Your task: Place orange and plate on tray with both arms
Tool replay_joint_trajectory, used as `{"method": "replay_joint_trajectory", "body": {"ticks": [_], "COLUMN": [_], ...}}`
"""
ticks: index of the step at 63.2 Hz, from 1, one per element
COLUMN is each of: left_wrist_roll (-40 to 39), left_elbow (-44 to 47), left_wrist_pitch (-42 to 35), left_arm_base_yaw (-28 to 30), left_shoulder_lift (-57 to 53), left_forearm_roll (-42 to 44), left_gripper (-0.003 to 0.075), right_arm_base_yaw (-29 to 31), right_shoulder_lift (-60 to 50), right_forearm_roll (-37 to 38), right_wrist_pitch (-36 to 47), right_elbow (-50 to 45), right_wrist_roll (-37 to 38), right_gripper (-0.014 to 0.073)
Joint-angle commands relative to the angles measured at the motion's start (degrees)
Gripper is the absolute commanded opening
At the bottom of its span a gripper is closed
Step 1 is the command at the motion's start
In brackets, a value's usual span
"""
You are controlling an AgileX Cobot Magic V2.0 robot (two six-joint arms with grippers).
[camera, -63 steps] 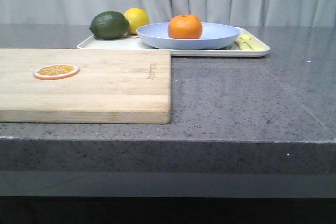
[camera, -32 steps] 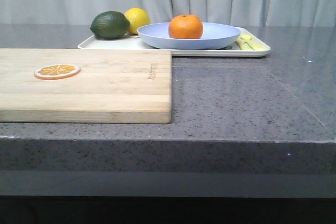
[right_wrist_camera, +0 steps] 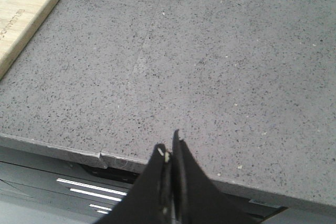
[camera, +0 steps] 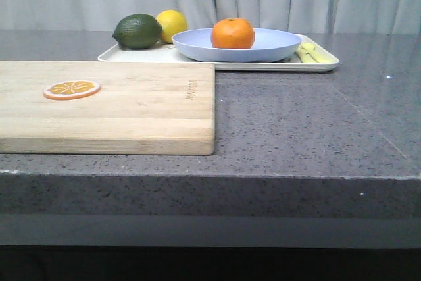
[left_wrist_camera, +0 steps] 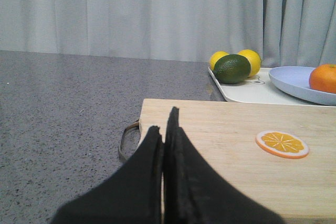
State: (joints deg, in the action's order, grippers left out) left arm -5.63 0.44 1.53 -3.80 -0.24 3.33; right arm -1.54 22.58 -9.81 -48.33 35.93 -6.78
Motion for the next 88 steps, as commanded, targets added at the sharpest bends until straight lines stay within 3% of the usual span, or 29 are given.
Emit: {"method": "replay_joint_trajectory", "body": {"ticks": [1, 12, 20, 39, 58, 88], "left_wrist_roll": [0.17, 0.17, 0.17, 0.17, 0.17, 0.17], "left_elbow": [1.5, 1.5, 1.5, 1.5, 1.5, 1.5], "left_wrist_pitch": [-4.26, -4.26, -4.26, -4.26, -4.26, -4.26], "left_arm_base_yaw": [-0.54, -0.54, -0.54, -0.54, -0.54, -0.54], "left_shoulder_lift": [-1.09, -1.09, -1.09, -1.09, -0.97, -0.97], "left_forearm_roll": [-0.04, -0.04, -0.04, -0.04, -0.04, -0.04], "left_gripper": [-0.002, -0.002, -0.002, -0.002, -0.002, -0.002], "right_arm_base_yaw": [0.06, 0.06, 0.06, 0.06, 0.06, 0.17], "right_shoulder_lift": [0.53, -0.08, -3.77, -18.26, -24.32, -24.32], "right_forearm_roll": [0.24, 0.67, 5.19, 7.81, 8.05, 10.63], "right_wrist_pitch": [4.1, 4.44, 9.56, 36.12, 49.2, 52.01], "right_elbow": [1.26, 0.66, -3.1, -21.99, -35.41, -36.07], "right_wrist_roll": [-0.18, -0.18, -0.18, -0.18, 4.85, 7.92], "right_gripper": [-0.0118, -0.0118, -0.0118, -0.0118, -0.0118, -0.0118]}}
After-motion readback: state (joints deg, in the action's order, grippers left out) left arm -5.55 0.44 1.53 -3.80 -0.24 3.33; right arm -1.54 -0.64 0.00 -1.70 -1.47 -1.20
